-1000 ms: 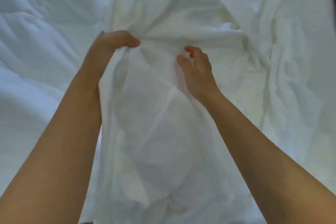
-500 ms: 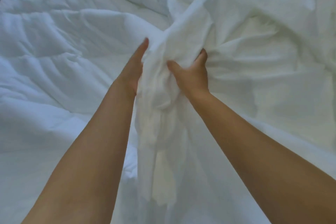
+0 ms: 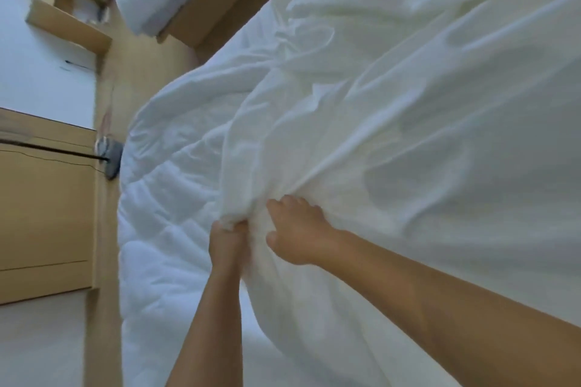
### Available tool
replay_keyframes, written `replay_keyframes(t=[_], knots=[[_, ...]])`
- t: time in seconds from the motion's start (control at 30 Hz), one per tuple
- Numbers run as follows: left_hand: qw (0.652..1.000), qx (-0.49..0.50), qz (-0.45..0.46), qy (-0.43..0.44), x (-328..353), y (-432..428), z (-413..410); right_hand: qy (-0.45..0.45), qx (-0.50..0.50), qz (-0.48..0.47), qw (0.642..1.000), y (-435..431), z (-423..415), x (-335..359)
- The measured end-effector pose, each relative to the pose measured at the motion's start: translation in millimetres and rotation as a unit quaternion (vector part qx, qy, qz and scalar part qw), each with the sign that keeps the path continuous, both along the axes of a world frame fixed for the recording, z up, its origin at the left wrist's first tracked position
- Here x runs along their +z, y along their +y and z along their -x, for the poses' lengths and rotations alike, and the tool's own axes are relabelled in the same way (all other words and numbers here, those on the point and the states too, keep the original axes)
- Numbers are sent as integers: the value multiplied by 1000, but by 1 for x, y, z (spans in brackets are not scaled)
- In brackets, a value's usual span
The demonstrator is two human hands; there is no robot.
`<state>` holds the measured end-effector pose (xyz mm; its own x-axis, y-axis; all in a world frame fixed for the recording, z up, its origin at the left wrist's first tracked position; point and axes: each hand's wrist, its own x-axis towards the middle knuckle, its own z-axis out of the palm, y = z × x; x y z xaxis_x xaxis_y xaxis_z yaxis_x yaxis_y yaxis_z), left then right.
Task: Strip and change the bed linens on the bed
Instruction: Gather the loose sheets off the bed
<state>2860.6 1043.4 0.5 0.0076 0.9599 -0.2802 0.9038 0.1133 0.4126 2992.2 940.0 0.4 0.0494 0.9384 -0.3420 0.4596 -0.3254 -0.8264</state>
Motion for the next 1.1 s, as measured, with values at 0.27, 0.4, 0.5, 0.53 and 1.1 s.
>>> replay_keyframes(t=[0.27,0.4,0.5,0.53,1.1], knots=[[936,-48,330,-112,-48,-47,-57,-55,-71,-3,996,-16,-31,-50],[930,62,250,-263,-42,-37,-49,-46,-80,-28,995,-24,-35,-58],[950,140,117,-254,-34,-19,-11,-50,-62,-42,996,-42,-24,-57],[973,97,97,-184,-34,-21,-1,-50,-44,-40,997,-50,-16,-57],[777,118,428,-446,-65,-265,100,-73,49,85,993,-261,95,-71]])
